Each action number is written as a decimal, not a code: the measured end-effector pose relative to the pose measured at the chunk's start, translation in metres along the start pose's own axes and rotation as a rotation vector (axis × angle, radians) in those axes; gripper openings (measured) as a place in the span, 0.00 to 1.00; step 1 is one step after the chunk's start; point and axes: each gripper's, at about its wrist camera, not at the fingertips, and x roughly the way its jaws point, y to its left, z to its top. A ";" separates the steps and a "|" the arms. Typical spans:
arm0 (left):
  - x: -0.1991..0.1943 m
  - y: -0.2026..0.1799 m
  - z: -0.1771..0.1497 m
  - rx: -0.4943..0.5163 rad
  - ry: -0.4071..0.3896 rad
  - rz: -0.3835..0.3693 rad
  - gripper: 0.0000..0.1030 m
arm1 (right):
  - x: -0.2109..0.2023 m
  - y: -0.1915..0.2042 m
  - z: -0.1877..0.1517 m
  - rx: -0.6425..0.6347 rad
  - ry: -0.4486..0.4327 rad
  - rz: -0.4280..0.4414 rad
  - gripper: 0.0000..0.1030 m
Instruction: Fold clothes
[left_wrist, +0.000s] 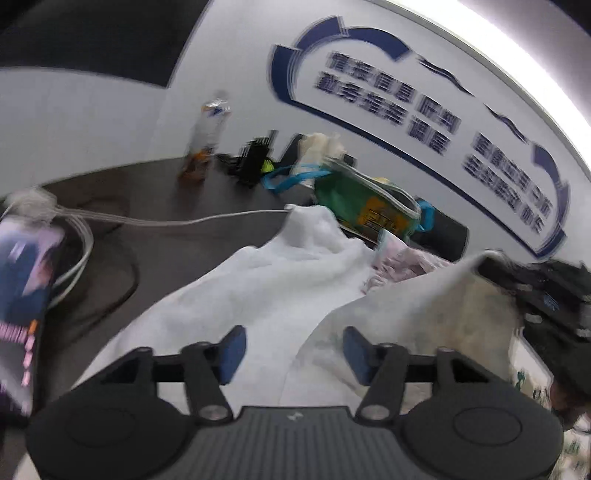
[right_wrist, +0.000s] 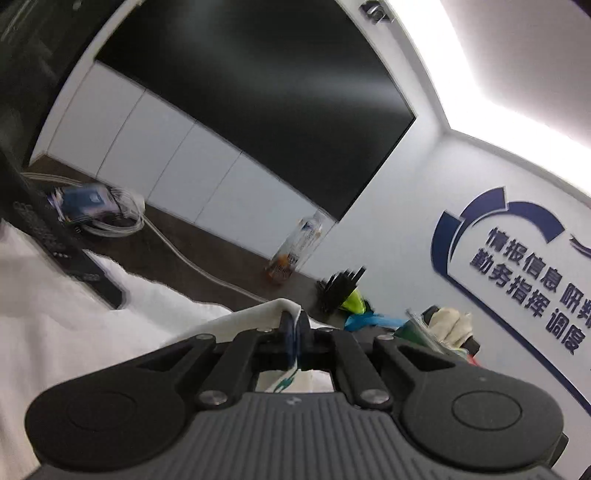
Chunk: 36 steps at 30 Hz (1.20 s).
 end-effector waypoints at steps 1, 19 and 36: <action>0.002 -0.003 -0.002 0.035 0.010 -0.026 0.59 | -0.014 -0.001 -0.001 -0.005 -0.015 0.000 0.01; -0.003 -0.079 -0.029 0.547 0.022 -0.261 0.28 | -0.138 -0.014 -0.061 0.140 0.118 -0.075 0.01; -0.002 0.020 -0.024 -0.356 0.057 0.088 0.02 | 0.096 -0.042 0.016 0.214 0.383 -0.184 0.01</action>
